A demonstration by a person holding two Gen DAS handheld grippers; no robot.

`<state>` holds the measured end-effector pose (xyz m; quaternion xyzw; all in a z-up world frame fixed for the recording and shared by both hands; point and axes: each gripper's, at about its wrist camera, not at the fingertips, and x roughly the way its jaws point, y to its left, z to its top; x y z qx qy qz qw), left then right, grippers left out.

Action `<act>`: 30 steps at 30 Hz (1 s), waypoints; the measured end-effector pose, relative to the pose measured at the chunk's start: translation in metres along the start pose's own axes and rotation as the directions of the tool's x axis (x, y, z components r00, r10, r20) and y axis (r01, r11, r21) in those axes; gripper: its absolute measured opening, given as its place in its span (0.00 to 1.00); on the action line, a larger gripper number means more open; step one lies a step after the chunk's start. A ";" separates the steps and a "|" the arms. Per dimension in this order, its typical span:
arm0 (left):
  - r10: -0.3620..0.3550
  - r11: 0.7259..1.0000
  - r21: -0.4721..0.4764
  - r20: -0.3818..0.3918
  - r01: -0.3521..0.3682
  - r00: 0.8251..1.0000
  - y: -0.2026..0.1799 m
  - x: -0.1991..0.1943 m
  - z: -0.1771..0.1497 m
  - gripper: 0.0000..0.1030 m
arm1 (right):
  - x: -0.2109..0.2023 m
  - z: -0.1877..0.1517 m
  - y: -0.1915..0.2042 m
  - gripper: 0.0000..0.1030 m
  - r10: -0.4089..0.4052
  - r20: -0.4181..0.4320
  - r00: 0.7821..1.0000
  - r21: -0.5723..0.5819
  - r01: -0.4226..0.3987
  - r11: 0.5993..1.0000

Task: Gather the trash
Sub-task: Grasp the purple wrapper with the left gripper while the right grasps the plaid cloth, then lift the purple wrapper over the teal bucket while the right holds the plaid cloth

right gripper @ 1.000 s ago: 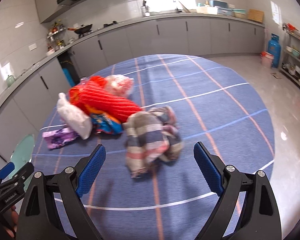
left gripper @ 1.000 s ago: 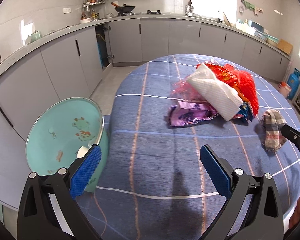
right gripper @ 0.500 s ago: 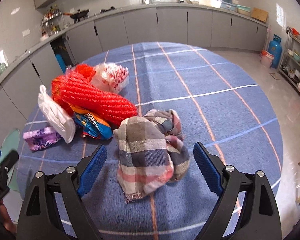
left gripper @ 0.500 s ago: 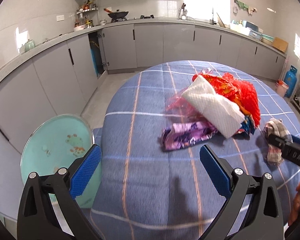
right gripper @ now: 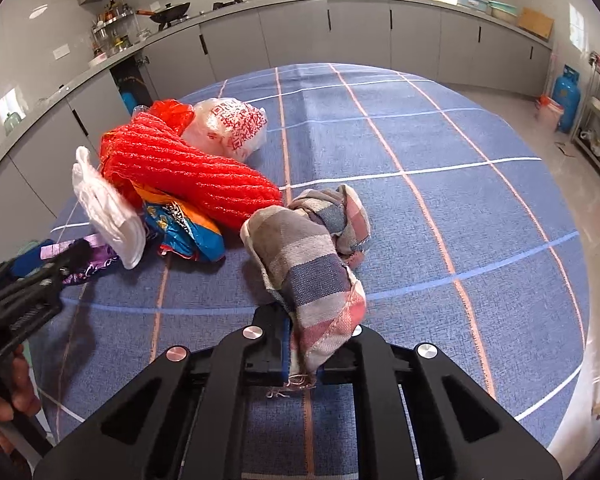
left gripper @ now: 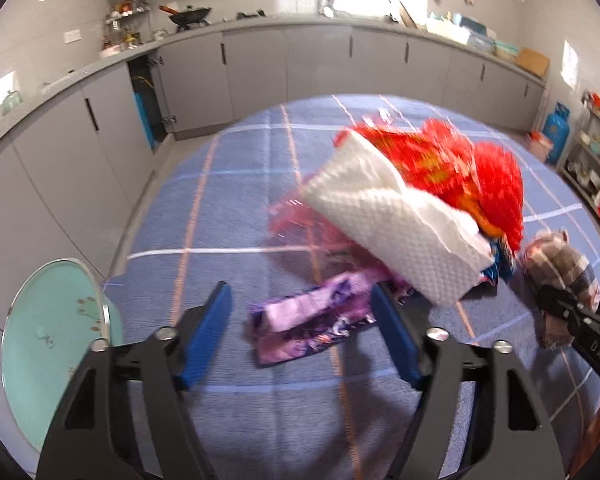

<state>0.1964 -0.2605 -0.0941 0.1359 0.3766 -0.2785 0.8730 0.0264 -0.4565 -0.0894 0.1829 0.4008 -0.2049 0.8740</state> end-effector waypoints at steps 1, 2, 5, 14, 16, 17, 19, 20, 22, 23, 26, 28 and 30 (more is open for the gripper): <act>-0.011 1.000 0.002 -0.007 0.011 1.000 -0.001 0.001 -0.002 0.53 | -0.001 0.000 -0.001 0.09 0.003 0.001 1.000 0.003 -0.003 1.000; -0.038 0.999 0.003 -0.015 0.038 0.999 -0.002 0.001 -0.003 0.42 | -0.002 -0.001 -0.001 0.09 0.005 0.002 1.000 0.005 -0.005 1.000; -0.085 0.996 -0.001 -0.025 0.085 0.996 -0.003 -0.001 -0.010 0.24 | -0.005 -0.002 -0.003 0.09 0.010 0.008 1.000 0.011 -0.010 1.000; -0.175 0.984 -0.015 0.021 0.175 0.984 0.003 -0.044 -0.026 0.12 | -0.026 -0.009 -0.001 0.09 0.029 0.047 0.998 0.024 -0.031 0.999; -0.187 0.982 -0.023 0.031 0.188 0.982 0.005 -0.054 -0.031 0.12 | -0.031 -0.010 0.000 0.09 0.030 0.057 0.998 0.025 -0.032 0.999; -0.191 0.981 -0.025 0.037 0.192 0.981 0.007 -0.060 -0.034 0.12 | -0.033 -0.009 0.000 0.09 0.031 0.060 0.998 0.027 -0.033 0.999; -0.193 0.981 -0.027 0.047 0.194 0.980 0.010 -0.068 -0.036 0.10 | -0.037 -0.011 0.001 0.09 0.035 0.066 0.997 0.026 -0.037 0.999; -0.194 0.980 -0.033 0.057 0.196 0.979 0.013 -0.074 -0.037 0.10 | -0.038 -0.012 0.001 0.09 0.038 0.068 0.997 0.024 -0.039 0.999; -0.197 0.979 -0.039 0.071 0.200 0.978 0.018 -0.083 -0.038 0.09 | -0.041 -0.013 0.003 0.09 0.043 0.072 0.996 0.020 -0.045 0.999; -0.197 0.979 -0.040 0.084 0.200 0.977 0.020 -0.090 -0.037 0.09 | -0.043 -0.012 0.004 0.08 0.045 0.074 0.996 0.017 -0.047 0.999; -0.178 0.983 -0.030 0.115 0.183 0.977 0.024 -0.108 -0.036 0.08 | -0.047 -0.013 0.008 0.08 0.055 0.080 0.995 0.010 -0.056 0.998; -0.169 0.984 -0.029 0.142 0.175 0.975 0.028 -0.118 -0.032 0.08 | -0.050 -0.013 0.008 0.08 0.061 0.085 0.994 0.005 -0.062 0.998; -0.171 0.984 -0.031 0.163 0.178 0.972 0.031 -0.127 -0.029 0.07 | -0.052 -0.014 0.009 0.09 0.066 0.087 0.994 0.000 -0.066 0.998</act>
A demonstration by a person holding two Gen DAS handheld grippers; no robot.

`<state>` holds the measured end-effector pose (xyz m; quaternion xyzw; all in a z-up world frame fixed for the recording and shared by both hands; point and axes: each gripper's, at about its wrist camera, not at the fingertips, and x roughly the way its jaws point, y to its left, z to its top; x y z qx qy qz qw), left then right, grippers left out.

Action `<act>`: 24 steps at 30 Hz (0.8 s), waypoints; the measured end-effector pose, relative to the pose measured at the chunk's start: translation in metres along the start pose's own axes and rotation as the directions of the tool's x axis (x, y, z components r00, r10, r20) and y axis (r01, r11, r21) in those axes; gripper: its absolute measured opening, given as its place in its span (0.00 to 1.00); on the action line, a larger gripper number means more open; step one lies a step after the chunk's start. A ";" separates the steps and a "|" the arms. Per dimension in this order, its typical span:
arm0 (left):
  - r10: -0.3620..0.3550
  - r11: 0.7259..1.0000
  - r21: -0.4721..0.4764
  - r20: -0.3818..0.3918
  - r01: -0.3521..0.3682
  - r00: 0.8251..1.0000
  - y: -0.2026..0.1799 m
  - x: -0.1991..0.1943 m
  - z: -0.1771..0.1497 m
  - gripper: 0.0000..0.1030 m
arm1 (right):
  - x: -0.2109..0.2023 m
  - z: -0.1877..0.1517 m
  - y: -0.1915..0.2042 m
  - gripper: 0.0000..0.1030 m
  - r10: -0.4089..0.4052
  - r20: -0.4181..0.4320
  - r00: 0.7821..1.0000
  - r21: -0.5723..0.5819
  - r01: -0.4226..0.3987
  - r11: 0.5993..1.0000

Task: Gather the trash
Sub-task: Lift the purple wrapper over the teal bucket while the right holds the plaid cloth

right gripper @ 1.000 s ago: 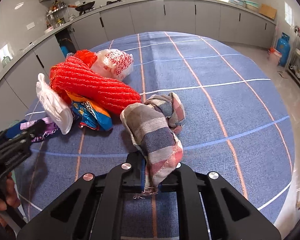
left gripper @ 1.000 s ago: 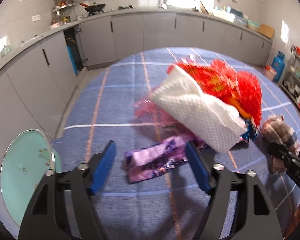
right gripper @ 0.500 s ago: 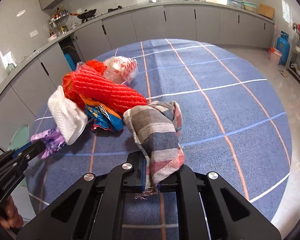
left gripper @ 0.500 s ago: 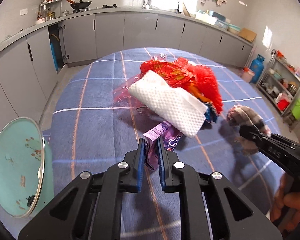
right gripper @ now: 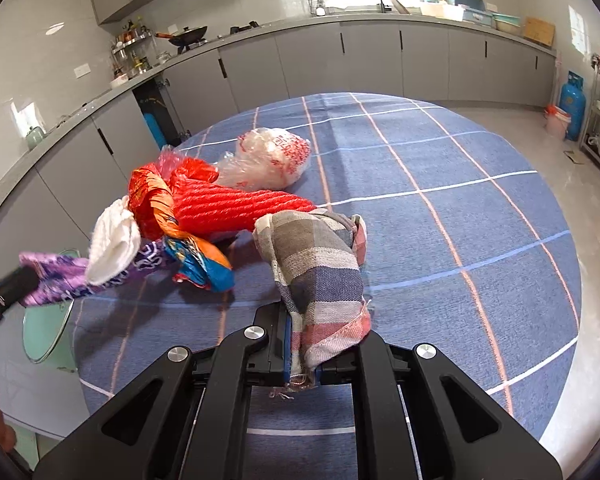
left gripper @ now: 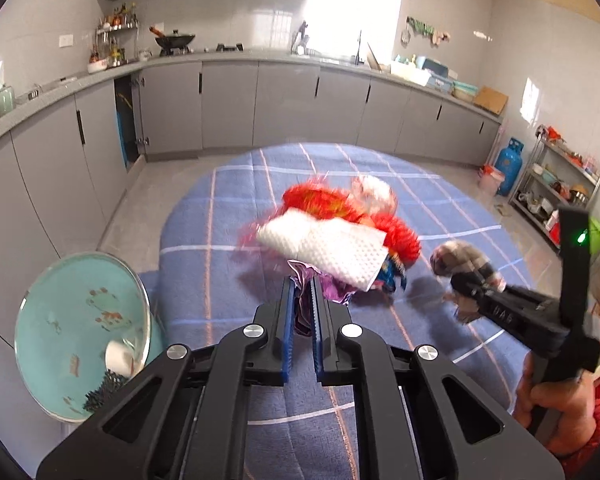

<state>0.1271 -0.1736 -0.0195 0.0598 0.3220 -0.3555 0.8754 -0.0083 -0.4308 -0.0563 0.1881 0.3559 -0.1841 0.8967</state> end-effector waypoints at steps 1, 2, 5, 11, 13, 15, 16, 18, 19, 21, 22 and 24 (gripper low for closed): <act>0.000 1.000 0.002 0.007 0.000 1.000 0.000 -0.002 0.002 0.07 | -0.001 0.000 0.001 0.09 0.002 0.002 1.000 -0.001 -0.002 1.000; -0.001 1.000 0.007 0.014 0.001 1.000 -0.002 -0.003 0.006 0.07 | -0.001 0.000 0.003 0.09 0.004 0.004 1.000 -0.002 -0.004 1.000; -0.011 0.999 0.048 0.037 0.009 0.999 -0.014 -0.004 0.018 0.05 | -0.002 -0.001 0.009 0.09 0.010 0.003 1.000 -0.006 -0.010 1.000; -0.052 0.995 0.087 0.122 0.042 0.991 -0.033 -0.015 0.055 0.05 | -0.010 0.001 0.009 0.08 0.006 0.022 1.000 -0.001 -0.006 1.000; -0.060 0.995 0.089 0.158 0.046 0.986 -0.035 -0.025 0.064 0.04 | -0.013 0.003 0.006 0.08 0.002 0.031 1.000 0.008 -0.003 1.000; -0.068 0.995 0.082 0.186 0.054 0.980 -0.036 -0.033 0.071 0.04 | -0.015 0.005 0.003 0.09 -0.001 0.040 0.999 0.017 0.000 1.000; -0.073 0.995 0.080 0.191 0.058 0.979 -0.036 -0.036 0.073 0.04 | -0.015 0.005 0.002 0.08 -0.001 0.042 0.999 0.020 0.000 1.000; -0.079 0.995 0.076 0.204 0.064 0.976 -0.035 -0.041 0.078 0.04 | -0.017 0.008 0.001 0.09 0.001 0.046 0.999 0.025 -0.003 1.000; -0.078 0.995 0.075 0.209 0.063 0.975 -0.035 -0.044 0.079 0.04 | -0.017 0.008 0.002 0.09 0.004 0.049 0.999 0.025 -0.005 1.000; -0.085 0.995 0.072 0.227 0.070 0.970 -0.034 -0.053 0.081 0.04 | -0.019 0.008 0.004 0.08 0.008 0.054 0.999 0.024 -0.009 1.000; -0.091 0.995 0.070 0.234 0.076 0.968 -0.034 -0.057 0.082 0.04 | -0.019 0.009 0.005 0.08 0.010 0.054 0.998 0.023 -0.011 1.000; -0.095 0.994 0.072 0.246 0.079 0.965 -0.036 -0.064 0.081 0.04 | -0.020 0.009 0.006 0.08 0.013 0.054 0.998 0.022 -0.014 1.000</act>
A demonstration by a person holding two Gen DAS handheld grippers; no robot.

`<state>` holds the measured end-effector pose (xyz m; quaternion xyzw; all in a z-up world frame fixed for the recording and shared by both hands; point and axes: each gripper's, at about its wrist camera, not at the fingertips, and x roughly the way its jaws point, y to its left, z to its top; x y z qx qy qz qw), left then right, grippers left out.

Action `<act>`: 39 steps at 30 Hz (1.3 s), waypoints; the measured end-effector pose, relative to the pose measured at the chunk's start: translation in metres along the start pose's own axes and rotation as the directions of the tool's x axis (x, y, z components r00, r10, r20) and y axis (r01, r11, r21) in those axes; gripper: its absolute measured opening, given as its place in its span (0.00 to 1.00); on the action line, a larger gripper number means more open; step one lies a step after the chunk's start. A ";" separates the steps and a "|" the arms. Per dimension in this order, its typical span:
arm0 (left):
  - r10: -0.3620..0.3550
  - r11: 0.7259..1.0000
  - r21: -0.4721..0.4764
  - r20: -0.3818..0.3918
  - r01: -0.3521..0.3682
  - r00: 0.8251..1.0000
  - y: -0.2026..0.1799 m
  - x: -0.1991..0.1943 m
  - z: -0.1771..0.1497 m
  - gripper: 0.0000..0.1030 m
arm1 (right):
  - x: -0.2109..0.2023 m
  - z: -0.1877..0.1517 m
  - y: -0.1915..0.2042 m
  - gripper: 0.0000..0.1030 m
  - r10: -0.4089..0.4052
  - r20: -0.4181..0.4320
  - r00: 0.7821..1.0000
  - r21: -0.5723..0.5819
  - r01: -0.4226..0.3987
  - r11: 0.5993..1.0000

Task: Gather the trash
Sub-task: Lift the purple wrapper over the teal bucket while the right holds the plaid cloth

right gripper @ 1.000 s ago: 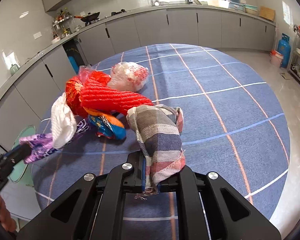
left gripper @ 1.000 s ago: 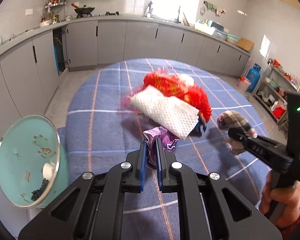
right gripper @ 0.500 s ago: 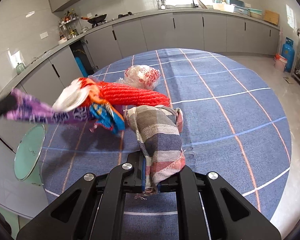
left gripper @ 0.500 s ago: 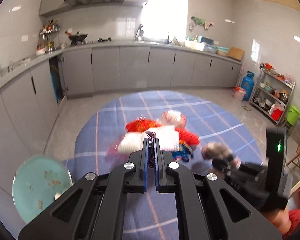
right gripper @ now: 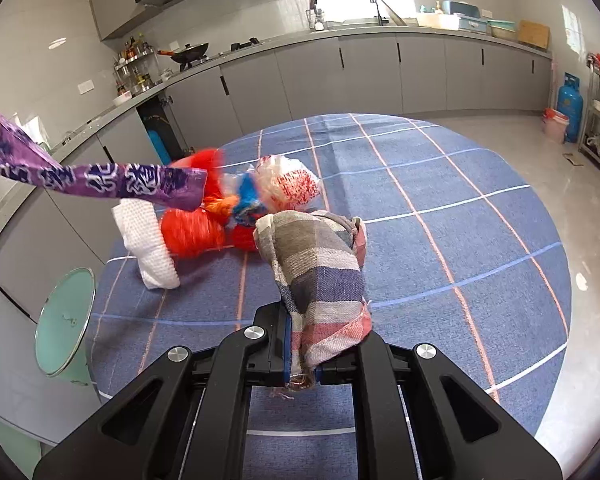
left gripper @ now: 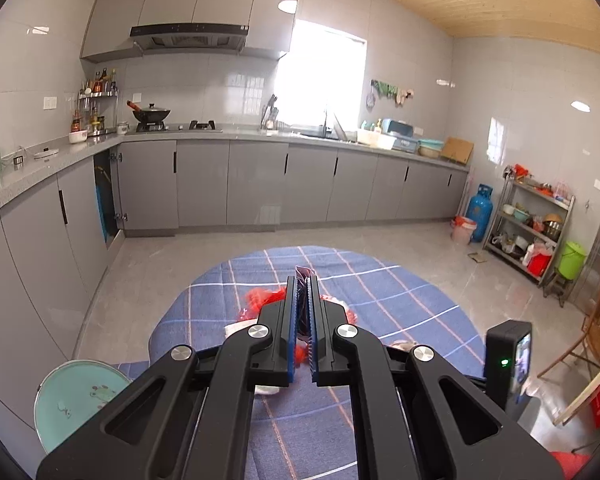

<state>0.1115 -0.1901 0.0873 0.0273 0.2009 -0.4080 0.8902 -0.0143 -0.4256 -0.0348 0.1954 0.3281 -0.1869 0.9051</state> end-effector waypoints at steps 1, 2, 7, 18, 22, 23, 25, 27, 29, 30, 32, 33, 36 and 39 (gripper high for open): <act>0.001 1.000 0.000 0.009 -0.001 1.000 0.000 -0.004 0.000 0.04 | -0.001 0.000 0.001 0.08 0.002 0.002 1.000 -0.001 -0.002 1.000; 0.001 1.000 -0.006 0.016 -0.001 1.000 0.001 -0.008 0.001 0.04 | -0.003 0.000 0.001 0.08 0.002 0.006 1.000 -0.002 -0.002 1.000; 0.038 0.998 -0.053 0.033 -0.036 0.999 0.014 -0.021 -0.005 0.04 | -0.005 0.000 0.000 0.08 0.004 0.008 1.000 -0.006 -0.004 1.000; 0.144 0.981 -0.147 0.102 -0.129 0.984 0.060 -0.063 -0.004 0.04 | -0.017 0.011 0.036 0.08 0.065 0.042 0.997 -0.056 -0.063 0.996; 0.216 0.965 -0.175 0.116 -0.194 0.970 0.079 -0.078 -0.008 0.04 | -0.017 0.016 0.065 0.08 0.117 0.040 0.992 -0.101 -0.113 0.988; 0.227 0.962 -0.181 0.116 -0.204 0.967 0.083 -0.081 -0.009 0.05 | -0.017 0.016 0.071 0.09 0.128 0.037 0.991 -0.109 -0.124 0.986; 0.254 0.954 -0.195 0.115 -0.228 0.960 0.092 -0.087 -0.011 0.05 | -0.015 0.017 0.088 0.08 0.161 0.028 0.987 -0.131 -0.156 0.979; 0.287 0.943 -0.211 0.112 -0.259 0.951 0.102 -0.095 -0.015 0.05 | -0.013 0.018 0.106 0.08 0.194 0.021 0.981 -0.154 -0.188 0.970; 0.321 0.929 -0.227 0.106 -0.292 0.941 0.114 -0.103 -0.019 0.05 | -0.012 0.017 0.128 0.09 0.229 0.013 0.973 -0.184 -0.223 0.957; 0.334 0.924 -0.233 0.102 -0.304 0.937 0.120 -0.106 -0.020 0.05 | -0.010 0.017 0.135 0.09 0.241 0.008 0.971 -0.192 -0.235 0.953; 0.361 0.910 -0.248 0.089 -0.331 0.928 0.132 -0.110 -0.027 0.05 | -0.006 0.015 0.158 0.09 0.278 -0.014 0.960 -0.219 -0.274 0.936; 0.377 0.903 -0.255 0.082 -0.346 0.923 0.138 -0.113 -0.030 0.05 | -0.004 0.013 0.166 0.09 0.292 -0.025 0.956 -0.225 -0.290 0.930; 0.421 0.880 -0.270 0.064 -0.391 0.905 0.153 -0.121 -0.040 0.05 | 0.005 0.007 0.193 0.09 0.344 -0.072 0.936 -0.236 -0.351 0.906; 0.461 0.853 -0.290 0.030 -0.433 0.887 0.170 -0.124 -0.052 0.05 | 0.012 -0.001 0.219 0.09 0.385 -0.118 0.915 -0.254 -0.403 0.879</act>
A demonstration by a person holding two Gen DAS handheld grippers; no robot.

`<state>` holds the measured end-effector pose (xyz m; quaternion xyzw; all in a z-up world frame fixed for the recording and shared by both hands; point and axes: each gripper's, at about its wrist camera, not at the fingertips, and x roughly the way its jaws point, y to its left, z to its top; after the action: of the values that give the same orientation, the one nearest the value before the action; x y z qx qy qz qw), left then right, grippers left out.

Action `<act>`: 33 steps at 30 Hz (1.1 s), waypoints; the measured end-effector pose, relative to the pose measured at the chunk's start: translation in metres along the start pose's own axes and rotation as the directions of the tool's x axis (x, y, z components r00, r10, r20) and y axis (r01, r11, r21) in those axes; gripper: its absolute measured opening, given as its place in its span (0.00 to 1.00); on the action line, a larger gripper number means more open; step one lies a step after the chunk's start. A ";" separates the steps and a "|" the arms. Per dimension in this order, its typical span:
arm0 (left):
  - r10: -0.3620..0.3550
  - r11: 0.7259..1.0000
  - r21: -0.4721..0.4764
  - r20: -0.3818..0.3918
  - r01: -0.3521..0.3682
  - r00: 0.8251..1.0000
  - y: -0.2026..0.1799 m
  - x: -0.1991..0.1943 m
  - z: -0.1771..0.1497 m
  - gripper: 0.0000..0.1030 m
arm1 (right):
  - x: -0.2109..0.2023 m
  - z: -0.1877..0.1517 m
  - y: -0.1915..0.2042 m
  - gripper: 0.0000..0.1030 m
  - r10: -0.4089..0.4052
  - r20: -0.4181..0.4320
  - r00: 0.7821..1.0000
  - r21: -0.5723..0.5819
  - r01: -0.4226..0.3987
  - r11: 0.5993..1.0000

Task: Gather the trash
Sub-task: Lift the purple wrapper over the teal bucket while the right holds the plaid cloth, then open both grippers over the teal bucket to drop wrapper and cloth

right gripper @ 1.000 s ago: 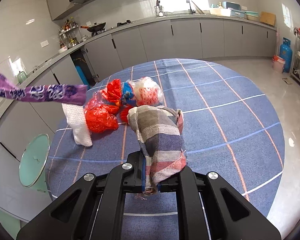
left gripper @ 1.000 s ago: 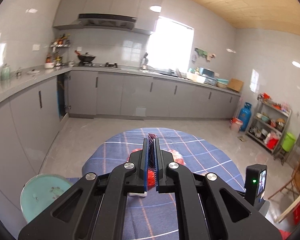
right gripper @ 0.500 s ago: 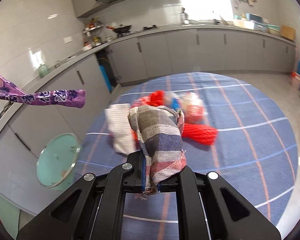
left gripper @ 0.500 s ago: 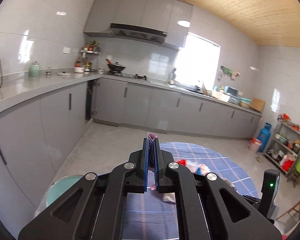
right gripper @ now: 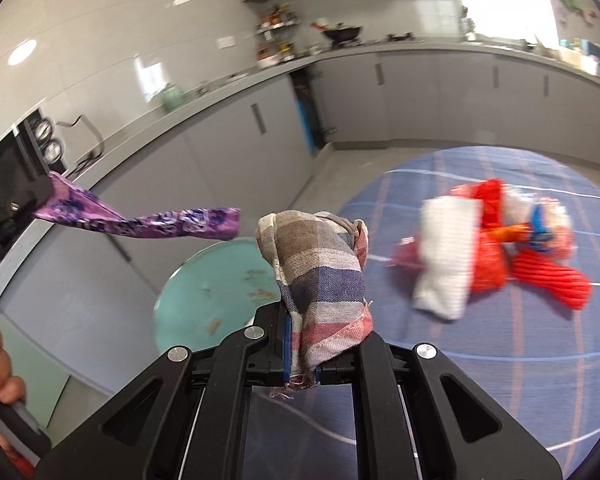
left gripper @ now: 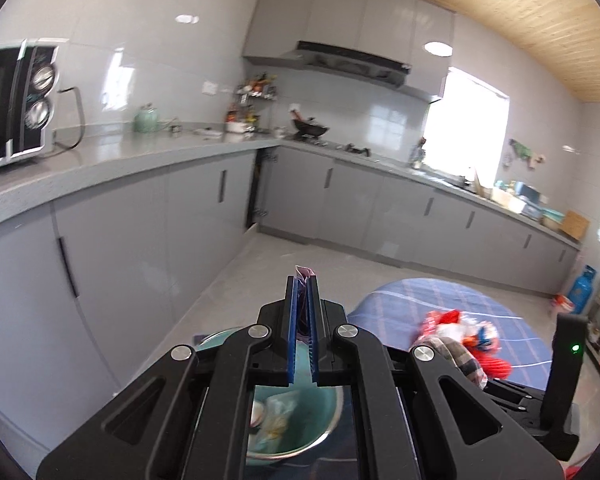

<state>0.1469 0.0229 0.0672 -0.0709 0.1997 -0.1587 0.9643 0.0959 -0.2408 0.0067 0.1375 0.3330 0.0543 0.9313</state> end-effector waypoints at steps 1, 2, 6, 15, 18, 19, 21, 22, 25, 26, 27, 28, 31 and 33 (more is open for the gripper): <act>0.010 1.000 -0.006 -0.006 -0.010 1.000 0.004 0.002 -0.001 0.05 | 0.004 0.000 0.005 0.09 0.011 -0.007 1.000 -0.004 -0.011 1.000; 0.026 1.000 -0.013 -0.015 -0.026 1.000 0.011 0.005 -0.004 0.05 | 0.007 0.000 0.009 0.09 0.017 -0.011 1.000 -0.007 -0.017 1.000; 0.070 0.997 -0.032 -0.049 -0.072 0.996 0.030 0.016 -0.017 0.05 | 0.029 0.001 0.027 0.09 0.040 -0.046 0.998 -0.030 -0.041 0.999; 0.099 0.993 -0.053 -0.134 -0.106 0.986 0.056 0.053 -0.048 0.05 | 0.083 -0.005 0.054 0.09 0.020 -0.130 0.991 -0.091 -0.032 0.995; 0.107 0.992 -0.051 -0.166 -0.117 0.980 0.059 0.065 -0.057 0.05 | 0.100 -0.008 0.059 0.09 0.020 -0.162 0.987 -0.092 -0.035 0.995; 0.112 0.991 -0.049 -0.177 -0.122 0.978 0.061 0.069 -0.060 0.05 | 0.106 -0.009 0.061 0.09 0.016 -0.172 0.985 -0.097 -0.033 0.995; 0.117 0.991 -0.048 -0.191 -0.128 0.975 0.063 0.074 -0.063 0.05 | 0.116 -0.010 0.063 0.09 0.013 -0.187 0.982 -0.102 -0.033 0.994; 0.118 0.990 -0.049 -0.197 -0.130 0.973 0.064 0.076 -0.064 0.05 | 0.119 -0.009 0.063 0.09 0.015 -0.194 0.981 -0.103 -0.036 0.994; 0.122 0.989 -0.054 -0.220 -0.137 0.968 0.069 0.085 -0.069 0.05 | 0.128 -0.010 0.065 0.09 0.012 -0.206 0.979 -0.113 -0.036 0.993; 0.123 0.989 -0.055 -0.225 -0.138 0.967 0.070 0.087 -0.071 0.05 | 0.131 -0.010 0.066 0.10 0.012 -0.211 0.977 -0.115 -0.038 0.993; 0.124 0.988 -0.056 -0.232 -0.141 0.965 0.071 0.089 -0.073 0.05 | 0.136 -0.011 0.066 0.10 0.013 -0.220 0.975 -0.116 -0.039 0.992; 0.125 0.988 -0.056 -0.237 -0.142 0.963 0.072 0.091 -0.075 0.05 | 0.138 -0.012 0.067 0.10 0.013 -0.225 0.974 -0.118 -0.040 0.992; 0.127 0.988 -0.055 -0.252 -0.145 0.959 0.074 0.097 -0.079 0.05 | 0.148 -0.015 0.066 0.11 0.014 -0.246 0.969 -0.118 -0.044 0.992; 0.130 0.987 -0.055 -0.259 -0.149 0.957 0.076 0.100 -0.081 0.05 | 0.152 -0.016 0.067 0.16 0.024 -0.253 0.967 -0.120 -0.056 0.991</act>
<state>0.2216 0.0547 -0.0578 -0.0711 0.3319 -0.0907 0.9363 0.2029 -0.1443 -0.0779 0.0773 0.4412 0.1107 0.8872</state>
